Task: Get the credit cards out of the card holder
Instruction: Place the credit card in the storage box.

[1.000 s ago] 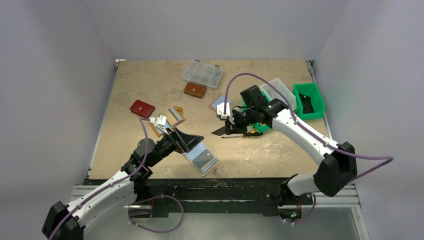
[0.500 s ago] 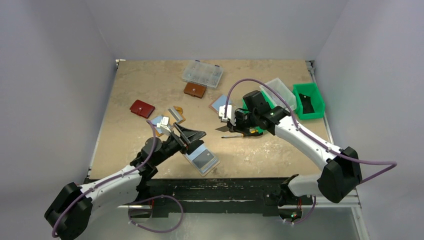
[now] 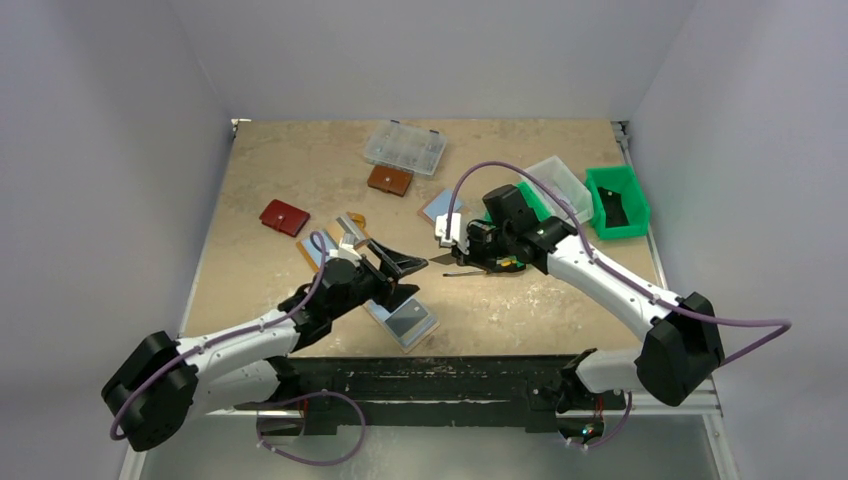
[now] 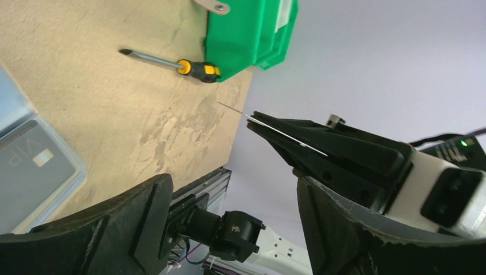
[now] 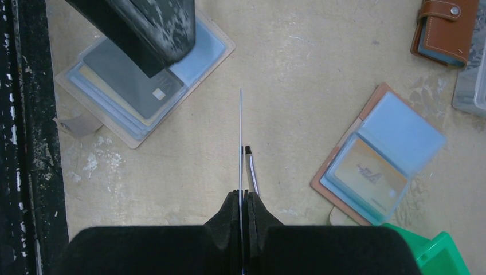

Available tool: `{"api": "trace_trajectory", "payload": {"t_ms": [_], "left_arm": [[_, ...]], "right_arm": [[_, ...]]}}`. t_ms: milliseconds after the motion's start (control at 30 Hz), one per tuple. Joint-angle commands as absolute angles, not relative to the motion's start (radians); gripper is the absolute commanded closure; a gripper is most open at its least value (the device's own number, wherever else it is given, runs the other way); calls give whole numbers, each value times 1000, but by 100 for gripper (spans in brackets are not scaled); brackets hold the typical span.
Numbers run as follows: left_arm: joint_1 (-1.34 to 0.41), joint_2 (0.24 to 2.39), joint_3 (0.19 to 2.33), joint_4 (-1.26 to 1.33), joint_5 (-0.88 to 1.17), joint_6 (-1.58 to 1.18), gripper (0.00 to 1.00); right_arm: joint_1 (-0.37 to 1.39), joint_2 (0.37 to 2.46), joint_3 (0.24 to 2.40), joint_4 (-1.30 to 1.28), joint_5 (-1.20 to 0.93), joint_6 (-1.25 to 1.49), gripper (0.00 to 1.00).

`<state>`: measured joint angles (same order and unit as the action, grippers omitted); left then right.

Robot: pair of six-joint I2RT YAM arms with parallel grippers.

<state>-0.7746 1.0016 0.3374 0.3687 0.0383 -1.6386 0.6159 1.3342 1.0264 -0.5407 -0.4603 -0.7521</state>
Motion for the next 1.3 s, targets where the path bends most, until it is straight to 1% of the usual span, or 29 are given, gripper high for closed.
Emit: {"api": "trace_trajectory", "payload": {"t_ms": [0,133,467,600,700,833,900,933,1067,1100,1167,1267], "left_arm": [[-796,1083,383,424,3,-1757,17],[-795,1153,394,517,-21,-1812,19],[-796,1214,421,599,-41,-1845,22],[-799,1265,430,660,-9,-1856,27],[-806,1302,428,713,-5,-1870,37],[-810,1336,421,772,20,-1874,55],[-809,1338,419,780,19,-1874,65],[-810,1338,417,783,19,-1874,70],[-810,1339,399,803,15,-1875,98],[-809,1338,393,806,16,-1875,100],[-809,1340,378,814,14,-1875,100],[-808,1344,352,841,15,-1872,100]], "right_arm": [[640,1325,1015,-494,-427,-743,100],[660,1330,1005,-487,-411,-748,100],[680,1329,991,-472,-400,-759,100],[701,1331,985,-461,-379,-759,100],[712,1335,979,-444,-350,-754,99],[732,1337,968,-429,-304,-756,98],[742,1340,964,-421,-290,-758,95],[745,1341,962,-420,-285,-758,93],[750,1333,957,-421,-281,-770,85],[750,1326,955,-422,-281,-772,83],[750,1320,954,-426,-282,-775,79],[750,1319,953,-438,-284,-787,67]]}}
